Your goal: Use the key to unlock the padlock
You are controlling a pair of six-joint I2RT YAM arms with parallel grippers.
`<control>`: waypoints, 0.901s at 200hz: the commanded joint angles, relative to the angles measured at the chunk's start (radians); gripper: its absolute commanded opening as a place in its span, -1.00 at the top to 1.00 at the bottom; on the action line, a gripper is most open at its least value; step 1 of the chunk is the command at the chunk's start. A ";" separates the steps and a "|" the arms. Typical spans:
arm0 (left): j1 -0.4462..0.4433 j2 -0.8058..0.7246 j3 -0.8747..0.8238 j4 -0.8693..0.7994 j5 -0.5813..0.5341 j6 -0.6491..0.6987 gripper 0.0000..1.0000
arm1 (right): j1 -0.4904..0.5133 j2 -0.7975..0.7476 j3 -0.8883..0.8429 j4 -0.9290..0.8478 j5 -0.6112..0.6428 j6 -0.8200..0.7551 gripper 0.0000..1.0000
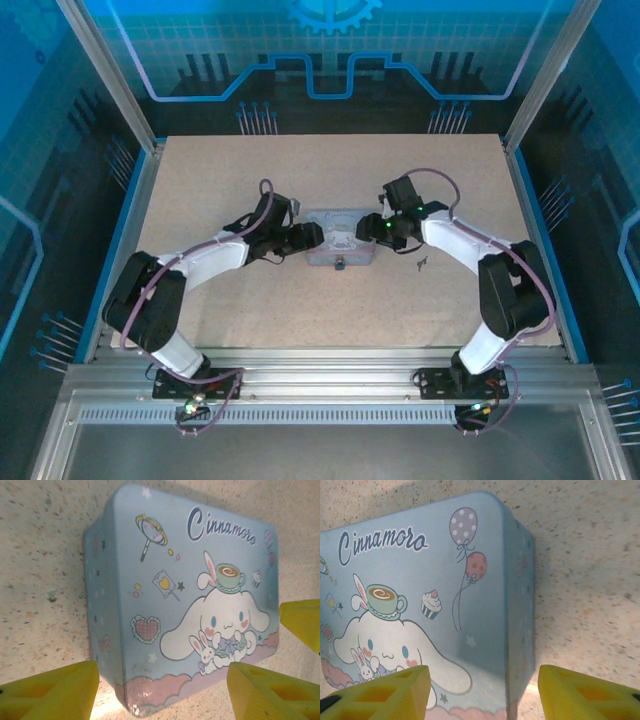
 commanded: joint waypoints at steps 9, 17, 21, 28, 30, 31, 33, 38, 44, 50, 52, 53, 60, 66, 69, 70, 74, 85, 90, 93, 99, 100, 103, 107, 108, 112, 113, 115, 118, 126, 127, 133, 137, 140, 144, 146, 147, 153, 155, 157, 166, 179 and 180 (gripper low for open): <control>0.007 -0.085 -0.021 -0.094 -0.041 0.049 -0.47 | 0.004 -0.105 -0.005 -0.090 0.109 -0.035 -0.23; 0.007 -0.103 -0.027 -0.108 -0.045 0.053 -0.48 | 0.001 -0.125 -0.012 -0.106 0.129 -0.035 -0.23; 0.005 -0.112 -0.031 -0.112 -0.047 0.054 -0.48 | 0.000 -0.134 -0.016 -0.115 0.140 -0.034 -0.23; 0.005 -0.129 -0.043 -0.118 -0.047 0.052 -0.49 | -0.003 -0.152 -0.024 -0.128 0.159 -0.032 -0.23; 0.004 -0.131 -0.046 -0.119 -0.046 0.050 -0.49 | -0.002 -0.158 -0.026 -0.130 0.165 -0.032 -0.23; 0.004 -0.134 -0.048 -0.119 -0.046 0.049 -0.49 | -0.002 -0.161 -0.027 -0.132 0.167 -0.032 -0.23; 0.004 -0.141 -0.053 -0.119 -0.046 0.048 -0.49 | -0.002 -0.166 -0.031 -0.135 0.170 -0.033 -0.23; 0.001 -0.155 -0.062 -0.117 -0.042 0.044 -0.50 | -0.003 -0.183 -0.037 -0.141 0.183 -0.030 -0.22; -0.002 -0.173 -0.075 -0.114 -0.039 0.041 -0.50 | -0.005 -0.201 -0.048 -0.150 0.200 -0.032 -0.22; -0.007 -0.188 -0.091 -0.108 -0.033 0.037 -0.51 | -0.004 -0.222 -0.057 -0.155 0.212 -0.038 -0.22; -0.008 -0.192 -0.097 -0.105 -0.029 0.034 -0.53 | -0.004 -0.229 -0.060 -0.157 0.215 -0.041 -0.22; -0.009 -0.193 -0.100 -0.104 -0.028 0.032 -0.54 | -0.004 -0.232 -0.062 -0.156 0.217 -0.042 -0.22; -0.014 -0.206 -0.122 -0.082 -0.009 0.019 -0.56 | -0.006 -0.253 -0.075 -0.151 0.219 -0.059 -0.22; -0.019 -0.214 -0.143 -0.061 0.011 0.001 -0.56 | -0.005 -0.271 -0.086 -0.146 0.217 -0.078 -0.23; -0.023 -0.218 -0.152 -0.050 0.019 -0.007 -0.56 | -0.007 -0.280 -0.091 -0.145 0.219 -0.086 -0.24; -0.025 -0.219 -0.155 -0.046 0.021 -0.010 -0.56 | -0.007 -0.282 -0.092 -0.146 0.220 -0.088 -0.24; -0.034 -0.224 -0.166 -0.033 0.029 -0.020 -0.56 | -0.008 -0.292 -0.098 -0.151 0.228 -0.093 -0.24; -0.067 -0.238 -0.192 -0.007 0.025 -0.042 -0.56 | -0.024 -0.310 -0.108 -0.179 0.250 -0.073 -0.25; -0.086 -0.245 -0.201 0.005 0.017 -0.049 -0.56 | -0.039 -0.315 -0.113 -0.190 0.244 -0.061 -0.24; -0.097 -0.248 -0.206 0.007 0.009 -0.052 -0.55 | -0.049 -0.317 -0.117 -0.195 0.236 -0.055 -0.23; -0.123 -0.253 -0.212 0.014 -0.012 -0.060 -0.55 | -0.071 -0.318 -0.123 -0.206 0.221 -0.048 -0.22; -0.126 -0.254 -0.213 0.015 -0.016 -0.061 -0.55 | -0.074 -0.318 -0.124 -0.208 0.219 -0.047 -0.22; -0.140 -0.256 -0.216 0.016 -0.028 -0.066 -0.55 | -0.087 -0.317 -0.128 -0.212 0.213 -0.042 -0.21; -0.159 -0.258 -0.220 0.017 -0.045 -0.071 -0.54 | -0.100 -0.317 -0.134 -0.218 0.209 -0.040 -0.20; -0.164 -0.258 -0.220 0.018 -0.051 -0.073 -0.54 | -0.104 -0.317 -0.135 -0.219 0.207 -0.039 -0.20; -0.183 -0.260 -0.224 0.020 -0.070 -0.077 -0.53 | -0.117 -0.316 -0.142 -0.222 0.203 -0.035 -0.19; -0.188 -0.260 -0.225 0.021 -0.075 -0.079 -0.53 | -0.120 -0.316 -0.144 -0.223 0.203 -0.033 -0.18; -0.197 -0.260 -0.226 0.023 -0.085 -0.082 -0.53 | -0.127 -0.315 -0.146 -0.224 0.203 -0.031 -0.18; -0.213 -0.260 -0.228 0.024 -0.101 -0.083 -0.53 | -0.136 -0.315 -0.151 -0.226 0.204 -0.026 -0.17; -0.256 -0.261 -0.233 0.028 -0.150 -0.089 -0.52 | -0.160 -0.317 -0.171 -0.224 0.203 -0.010 -0.15; -0.262 -0.260 -0.233 0.028 -0.156 -0.090 -0.52 | -0.163 -0.318 -0.174 -0.223 0.202 -0.009 -0.15; -0.292 -0.254 -0.233 0.030 -0.186 -0.092 -0.51 | -0.180 -0.319 -0.190 -0.214 0.196 0.001 -0.14; -0.308 -0.250 -0.234 0.033 -0.202 -0.093 -0.51 | -0.192 -0.321 -0.201 -0.207 0.191 0.005 -0.14; -0.323 -0.247 -0.233 0.035 -0.213 -0.093 -0.50 | -0.198 -0.321 -0.208 -0.201 0.188 0.006 -0.14; -0.336 -0.241 -0.230 0.033 -0.225 -0.093 -0.50 | -0.205 -0.320 -0.214 -0.198 0.191 0.009 -0.13; -0.344 -0.238 -0.227 0.031 -0.232 -0.093 -0.50 | -0.208 -0.319 -0.218 -0.196 0.193 0.011 -0.13; -0.346 -0.236 -0.226 0.031 -0.236 -0.093 -0.50 | -0.209 -0.318 -0.219 -0.195 0.193 0.011 -0.13; -0.365 -0.228 -0.220 0.024 -0.255 -0.093 -0.50 | -0.216 -0.313 -0.224 -0.193 0.201 0.014 -0.12; -0.370 -0.225 -0.217 0.021 -0.259 -0.093 -0.50 | -0.220 -0.310 -0.224 -0.192 0.201 0.014 -0.12; -0.374 -0.223 -0.214 0.019 -0.266 -0.094 -0.50 | -0.222 -0.307 -0.224 -0.191 0.200 0.014 -0.11; -0.396 -0.213 -0.204 0.015 -0.291 -0.096 -0.49 | -0.233 -0.288 -0.224 -0.193 0.198 0.016 -0.10; -0.427 -0.203 -0.192 0.022 -0.320 -0.091 -0.48 | -0.244 -0.259 -0.218 -0.193 0.193 0.021 -0.08; -0.429 -0.203 -0.191 0.024 -0.322 -0.089 -0.48 | -0.243 -0.257 -0.218 -0.193 0.193 0.021 -0.08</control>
